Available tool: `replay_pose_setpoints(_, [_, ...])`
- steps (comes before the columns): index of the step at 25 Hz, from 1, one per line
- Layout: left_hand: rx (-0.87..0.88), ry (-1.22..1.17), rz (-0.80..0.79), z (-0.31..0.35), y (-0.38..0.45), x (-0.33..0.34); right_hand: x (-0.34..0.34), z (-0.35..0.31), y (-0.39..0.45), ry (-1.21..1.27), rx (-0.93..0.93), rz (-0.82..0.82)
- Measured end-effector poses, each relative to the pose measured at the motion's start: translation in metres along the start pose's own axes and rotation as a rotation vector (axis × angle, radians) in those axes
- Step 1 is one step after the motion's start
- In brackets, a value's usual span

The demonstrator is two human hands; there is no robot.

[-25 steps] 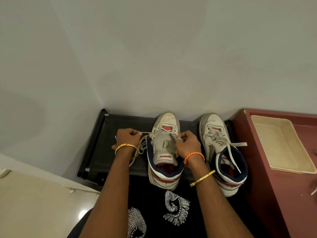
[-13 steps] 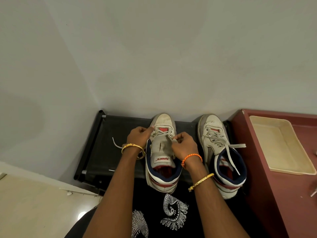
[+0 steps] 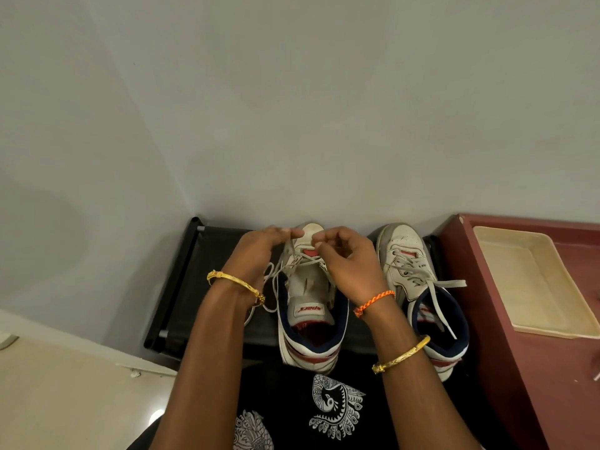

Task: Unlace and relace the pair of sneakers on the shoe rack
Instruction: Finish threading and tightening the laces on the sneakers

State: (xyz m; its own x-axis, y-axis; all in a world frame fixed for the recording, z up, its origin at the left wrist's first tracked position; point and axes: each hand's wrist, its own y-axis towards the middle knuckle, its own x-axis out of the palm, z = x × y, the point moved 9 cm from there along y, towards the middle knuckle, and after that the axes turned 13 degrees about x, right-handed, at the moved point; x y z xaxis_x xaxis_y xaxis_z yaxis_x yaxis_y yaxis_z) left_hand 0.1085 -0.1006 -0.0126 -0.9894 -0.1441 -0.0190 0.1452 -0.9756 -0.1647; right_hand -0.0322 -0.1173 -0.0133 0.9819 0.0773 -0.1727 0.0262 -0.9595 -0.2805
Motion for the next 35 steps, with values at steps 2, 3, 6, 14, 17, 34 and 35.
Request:
replay_pose_setpoints(2, [0.09, -0.082, -0.061, 0.028, -0.013, 0.012, 0.018, -0.025, -0.018, 0.012, -0.1, -0.152])
replay_pose_setpoints(3, [0.112, -0.104, -0.073, 0.035, -0.017, 0.014, 0.025, -0.035, -0.027, 0.03, -0.145, -0.208])
replay_pose_setpoints(6, [0.119, -0.153, 0.011, 0.043, -0.022, 0.012, 0.026, -0.049, -0.039, 0.18, -0.14, -0.274])
replay_pose_setpoints(14, [-0.118, -0.285, 0.592, -0.028, -0.016, -0.092, -0.061, -0.013, -0.007, 0.135, 0.06, -0.05])
replay_pose_setpoints(17, [-0.263, -0.345, 0.615, -0.06, -0.015, -0.109, -0.086, 0.01, 0.004, 0.09, 0.13, 0.045])
replay_pose_setpoints(34, [0.108, 0.645, 0.255, 0.003, 0.006, -0.022, -0.028, 0.016, 0.018, -0.031, 0.01, 0.003])
replay_pose_setpoints(35, [0.239, 0.548, 0.142, 0.014, 0.009, -0.006, -0.026, 0.015, 0.018, -0.032, 0.01, -0.007])
